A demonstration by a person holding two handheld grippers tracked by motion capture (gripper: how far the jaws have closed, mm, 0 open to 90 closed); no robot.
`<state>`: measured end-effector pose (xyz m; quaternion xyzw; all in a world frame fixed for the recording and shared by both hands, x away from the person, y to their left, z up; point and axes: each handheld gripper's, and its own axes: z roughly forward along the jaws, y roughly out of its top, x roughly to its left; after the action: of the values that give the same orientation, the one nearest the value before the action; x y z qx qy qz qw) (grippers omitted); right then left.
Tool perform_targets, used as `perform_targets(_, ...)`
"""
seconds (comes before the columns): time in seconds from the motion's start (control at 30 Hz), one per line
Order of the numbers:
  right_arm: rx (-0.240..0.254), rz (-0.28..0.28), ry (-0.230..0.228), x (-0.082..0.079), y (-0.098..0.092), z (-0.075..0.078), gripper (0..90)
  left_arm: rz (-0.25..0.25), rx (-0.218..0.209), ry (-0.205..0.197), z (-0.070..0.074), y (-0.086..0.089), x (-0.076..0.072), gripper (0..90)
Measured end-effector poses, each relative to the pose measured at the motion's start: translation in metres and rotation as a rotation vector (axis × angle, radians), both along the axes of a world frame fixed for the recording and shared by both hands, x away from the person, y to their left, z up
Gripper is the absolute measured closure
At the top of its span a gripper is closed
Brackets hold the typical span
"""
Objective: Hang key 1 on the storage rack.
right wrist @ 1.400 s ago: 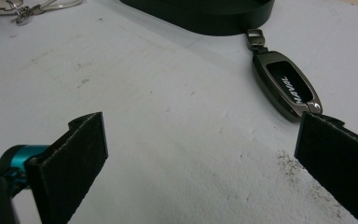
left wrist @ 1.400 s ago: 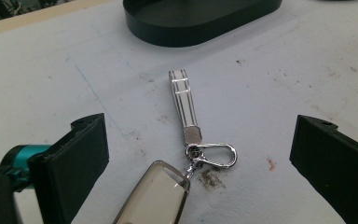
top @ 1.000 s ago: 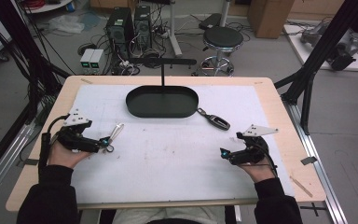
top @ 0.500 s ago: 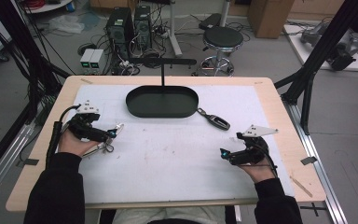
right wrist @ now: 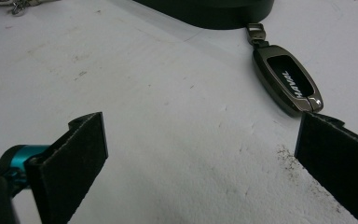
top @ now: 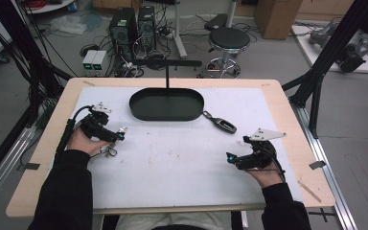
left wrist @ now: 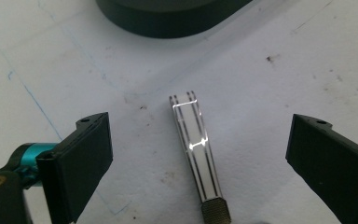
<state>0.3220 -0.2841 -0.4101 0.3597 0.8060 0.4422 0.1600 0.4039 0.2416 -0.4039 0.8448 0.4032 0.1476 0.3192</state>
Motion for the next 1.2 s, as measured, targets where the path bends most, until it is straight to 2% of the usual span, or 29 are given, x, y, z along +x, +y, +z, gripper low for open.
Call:
perform_targets(0.1,-0.003,-0.001,0.004,0.0,0.0,0.0,1.7,0.004,0.012,0.011,-0.005,0.0,0.003,12.8)
perform_targets(0.13,-0.006,-0.003,0.006,-0.001,0.0,0.0,1.7,0.011,0.017,0.033,-0.008,0.0,0.005,14.2)
perform_targets(0.27,-0.008,-0.001,0.004,-0.001,0.0,0.0,1.7,0.001,0.027,0.078,-0.015,-0.002,0.008,20.5)
perform_targets(0.43,-0.008,-0.004,0.007,-0.003,0.0,-0.001,1.7,0.013,0.057,0.117,-0.021,-0.003,0.01,29.2)
perform_targets(0.57,-0.011,-0.006,0.011,-0.004,0.0,-0.001,1.7,0.035,0.087,0.112,-0.022,-0.006,0.009,49.4)
perform_targets(0.6,-0.017,-0.014,0.009,-0.004,0.0,-0.002,1.7,0.04,0.083,0.112,-0.021,-0.006,0.009,59.4)
perform_targets(0.63,-0.017,-0.014,0.009,-0.004,0.0,-0.002,1.7,0.028,0.075,0.115,-0.02,-0.006,0.009,59.4)
perform_targets(0.67,-0.036,-0.033,0.02,-0.003,-0.001,-0.003,1.7,0.026,0.067,0.114,-0.02,-0.005,0.008,72.8)
perform_targets(0.8,-0.038,-0.034,0.029,-0.002,-0.001,-0.005,1.7,0.015,0.072,0.106,-0.02,-0.005,0.008,74.5)
perform_targets(0.87,-0.041,-0.037,0.026,-0.003,-0.001,-0.005,1.7,0.009,0.089,0.083,-0.018,-0.006,0.007,74.6)
perform_targets(0.93,-0.04,-0.036,0.024,-0.003,-0.001,-0.005,1.7,0.01,0.068,0.053,-0.013,-0.004,0.004,74.6)
perform_targets(0.97,-0.041,-0.031,0.02,-0.003,-0.001,-0.005,1.7,0.01,0.068,0.053,-0.013,-0.004,0.004,74.6)
perform_targets(1.0,-0.042,-0.031,0.02,-0.003,-0.001,-0.005,1.7,0.002,0.006,0.045,-0.004,0.0,0.002,74.6)
perform_targets(1.07,-0.044,-0.029,0.023,-0.003,0.0,-0.005,1.7,-0.001,-0.041,0.038,0.005,0.005,-0.002,74.7)
perform_targets(1.1,-0.044,-0.029,0.023,-0.003,0.0,-0.005,1.7,-0.001,-0.041,0.038,0.005,0.005,-0.002,74.7)
perform_targets(1.13,-0.044,-0.031,0.015,-0.005,0.0,-0.005,1.7,0.004,-0.057,0.018,0.014,0.01,-0.007,74.7)
perform_targets(1.17,-0.044,-0.033,0.01,-0.006,0.001,-0.004,1.7,0.004,-0.057,0.018,0.014,0.01,-0.007,74.7)
perform_targets(1.2,-0.047,-0.035,0.001,-0.006,0.001,-0.004,1.7,0.006,-0.085,-0.004,0.022,0.016,-0.012,74.7)
